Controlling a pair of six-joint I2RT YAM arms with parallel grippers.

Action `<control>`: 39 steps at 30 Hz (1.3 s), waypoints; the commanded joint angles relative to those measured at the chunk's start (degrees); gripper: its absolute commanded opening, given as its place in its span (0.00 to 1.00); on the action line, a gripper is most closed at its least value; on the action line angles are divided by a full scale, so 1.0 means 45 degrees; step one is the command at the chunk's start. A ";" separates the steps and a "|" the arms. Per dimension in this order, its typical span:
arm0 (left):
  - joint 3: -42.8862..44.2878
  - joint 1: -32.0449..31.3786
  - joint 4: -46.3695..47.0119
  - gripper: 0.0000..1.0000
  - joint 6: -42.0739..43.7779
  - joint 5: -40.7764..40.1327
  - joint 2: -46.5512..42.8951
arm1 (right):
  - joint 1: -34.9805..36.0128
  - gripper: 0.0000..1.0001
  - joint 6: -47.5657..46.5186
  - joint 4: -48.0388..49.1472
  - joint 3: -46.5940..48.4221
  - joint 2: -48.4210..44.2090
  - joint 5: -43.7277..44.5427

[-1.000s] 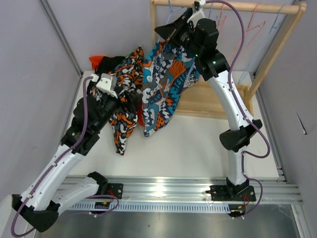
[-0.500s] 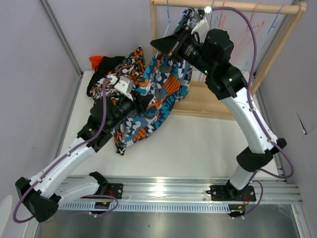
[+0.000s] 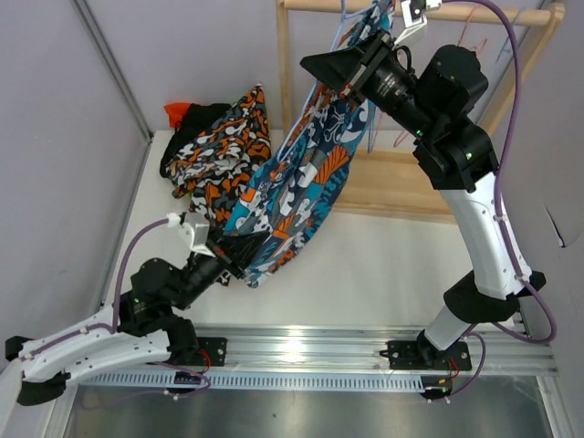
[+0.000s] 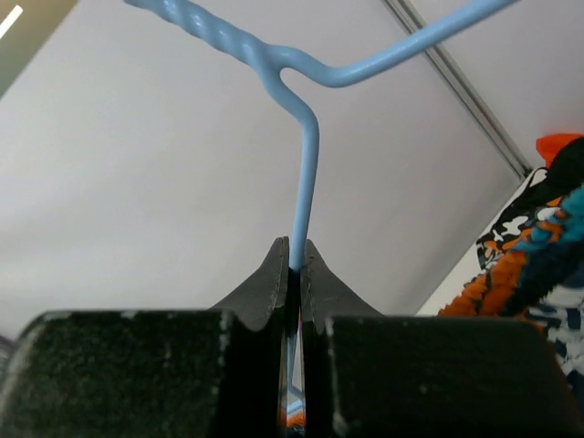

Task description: Remove the shorts from the hanger

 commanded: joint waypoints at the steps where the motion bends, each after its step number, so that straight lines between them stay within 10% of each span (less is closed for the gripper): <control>1: -0.1001 -0.1197 -0.2250 0.00 -0.0975 -0.2790 -0.0658 | -0.1153 0.00 0.0178 0.2051 0.0848 -0.0125 0.0337; 13: 0.0343 -0.0850 -0.0223 0.00 0.0625 -0.4239 0.3886 | -0.1545 0.00 0.2559 0.2639 0.0340 -0.0789 -0.1340; 27: 1.2174 0.6121 -0.3187 0.00 0.2169 -0.0724 1.2013 | 0.4975 0.00 0.4847 0.5467 -0.6789 -0.5673 0.1019; 34: 1.2493 0.6769 -0.3015 0.00 0.2890 -0.2105 0.9973 | 0.5488 0.00 0.3149 0.3517 -0.5441 -0.5321 0.1761; 39: 1.6188 0.8035 -0.4533 0.00 0.4647 -0.2461 1.0763 | 0.4414 0.00 0.3284 0.3399 -0.5500 -0.5069 0.1002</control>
